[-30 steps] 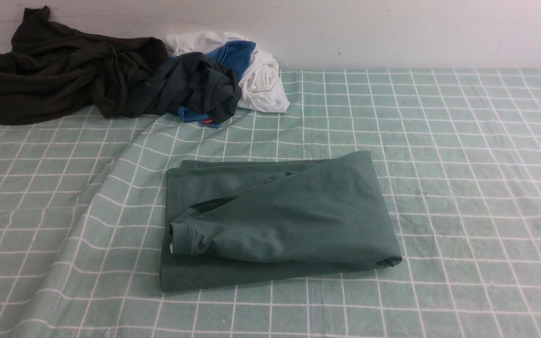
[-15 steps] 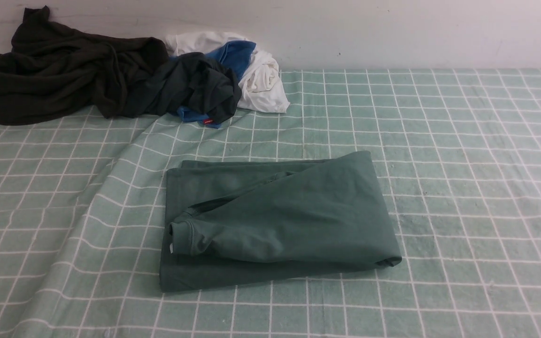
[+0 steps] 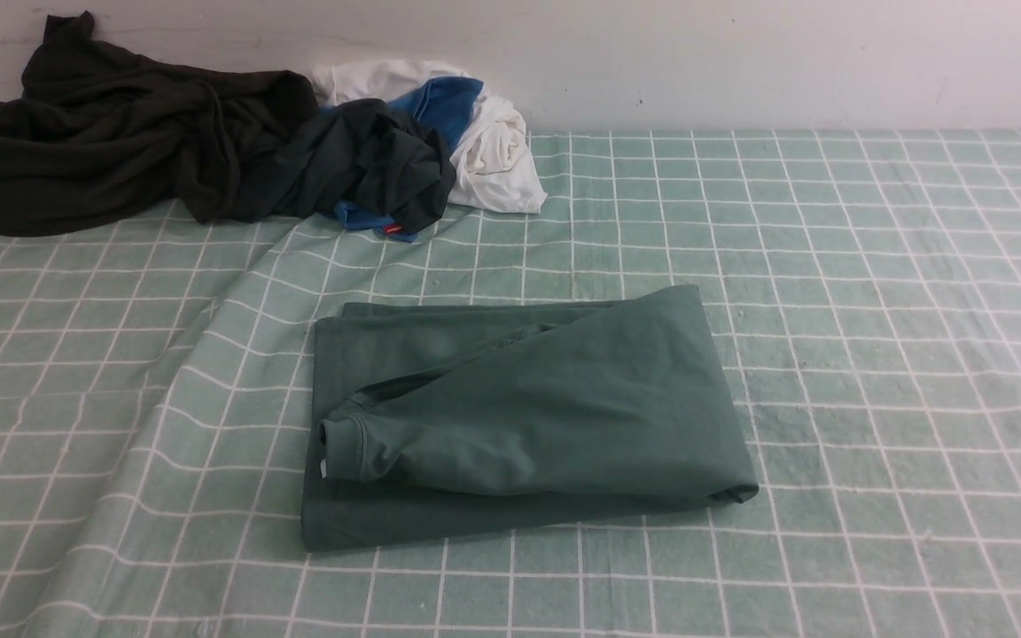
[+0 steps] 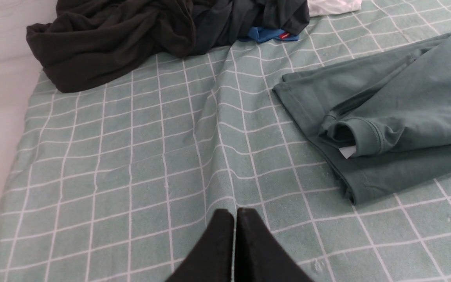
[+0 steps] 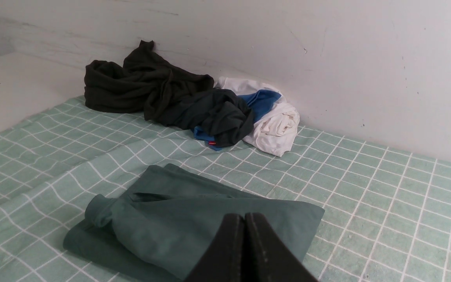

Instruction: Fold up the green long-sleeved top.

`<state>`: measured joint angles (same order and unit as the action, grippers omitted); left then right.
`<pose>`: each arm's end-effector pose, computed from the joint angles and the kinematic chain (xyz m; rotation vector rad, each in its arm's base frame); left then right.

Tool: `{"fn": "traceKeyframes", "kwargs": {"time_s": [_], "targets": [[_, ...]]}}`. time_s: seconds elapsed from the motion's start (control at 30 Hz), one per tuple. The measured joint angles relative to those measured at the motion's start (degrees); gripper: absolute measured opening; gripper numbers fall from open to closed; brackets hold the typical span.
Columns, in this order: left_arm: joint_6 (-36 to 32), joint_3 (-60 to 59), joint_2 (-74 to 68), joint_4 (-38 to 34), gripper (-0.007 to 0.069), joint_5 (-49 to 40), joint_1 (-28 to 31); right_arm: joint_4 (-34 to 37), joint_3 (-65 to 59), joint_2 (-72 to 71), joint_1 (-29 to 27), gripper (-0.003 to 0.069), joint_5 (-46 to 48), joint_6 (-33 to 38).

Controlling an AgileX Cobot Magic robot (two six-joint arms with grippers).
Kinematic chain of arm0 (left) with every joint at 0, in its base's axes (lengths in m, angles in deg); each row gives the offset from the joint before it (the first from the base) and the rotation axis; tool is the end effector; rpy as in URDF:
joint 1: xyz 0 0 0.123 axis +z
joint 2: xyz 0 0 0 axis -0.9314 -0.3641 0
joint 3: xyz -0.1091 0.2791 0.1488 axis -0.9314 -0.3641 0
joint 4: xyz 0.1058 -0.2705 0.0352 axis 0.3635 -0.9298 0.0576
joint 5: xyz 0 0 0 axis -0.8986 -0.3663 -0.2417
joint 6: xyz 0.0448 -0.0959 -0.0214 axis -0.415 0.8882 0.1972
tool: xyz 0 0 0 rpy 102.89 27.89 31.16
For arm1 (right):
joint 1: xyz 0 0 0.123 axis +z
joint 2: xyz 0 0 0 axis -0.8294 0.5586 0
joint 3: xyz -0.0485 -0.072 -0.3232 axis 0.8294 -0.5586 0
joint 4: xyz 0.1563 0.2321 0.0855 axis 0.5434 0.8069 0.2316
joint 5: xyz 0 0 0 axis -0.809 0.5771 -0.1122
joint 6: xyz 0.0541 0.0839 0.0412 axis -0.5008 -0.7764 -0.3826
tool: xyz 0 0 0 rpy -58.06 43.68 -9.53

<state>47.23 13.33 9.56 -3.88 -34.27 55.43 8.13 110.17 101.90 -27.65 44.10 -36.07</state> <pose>0.0348 0.0067 0.3239 0.2520 1.9486 0.0564 0.0620 0.0354 0.3746 -0.4159 1.7720 0.3988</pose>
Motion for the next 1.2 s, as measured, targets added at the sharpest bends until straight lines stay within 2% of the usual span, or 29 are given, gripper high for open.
{"fn": "traceKeyframes", "kwargs": {"time_s": [0.23, 0.37, 0.47, 0.53, 0.57, 0.6, 0.63, 0.8, 0.93, 1.03, 1.2], "targets": [[0.0, 0.0, 0.0, 0.0, -0.0004, 0.0, 0.0, -2.8, -3.5, -0.1, -0.7, -0.0013, -3.6, -1.0], [0.0, 0.0, 0.0, 0.0, -0.0004, 0.0, 0.0, -10.5, -13.7, -2.4, -5.9, -0.0013, -15.0, -5.9], [0.0, 0.0, 0.0, 0.0, -0.0004, 0.0, 0.0, -14.5, -25.6, -6.7, -15.5, -0.0013, -25.6, -15.1], [0.0, 0.0, 0.0, 0.0, -0.0004, 0.0, 0.0, -14.8, -28.8, -8.2, -18.2, -0.0013, -28.0, -17.3], [0.0, 0.0, 0.0, 0.0, -0.0004, 0.0, 0.0, -14.3, -32.5, -10.7, -23.0, -0.0013, -29.8, -19.0], [0.0, 0.0, 0.0, 0.0, -0.0004, 0.0, 0.0, -14.2, -32.9, -10.7, -23.5, -0.0013, -29.8, -19.1], [0.0, 0.0, 0.0, -0.1, -0.0004, 0.0, 0.0, -12.8, -35.4, -12.6, -26.8, -0.0013, -30.3, -19.5], [0.0, 0.0, 0.0, -0.1, -0.0004, 0.0, 0.0, -9.1, -38.6, -18.1, -34.9, -0.0013, -28.7, -16.7], [0.0, 0.0, 0.0, -0.1, -0.0004, 0.0, 0.0, -8.7, -38.6, -20.4, -35.9, -0.0013, -23.7, -15.5], [0.0, 0.0, 0.0, -0.1, -0.0004, 0.0, 0.0, -7.6, -38.6, -20.9, -35.9, -0.0013, -16.5, -15.2], [0.0, 0.0, 0.0, -0.1, -0.0004, 0.0, 0.0, -6.2, -38.4, -20.9, -35.9, -0.0013, -15.5, -11.5]]}}
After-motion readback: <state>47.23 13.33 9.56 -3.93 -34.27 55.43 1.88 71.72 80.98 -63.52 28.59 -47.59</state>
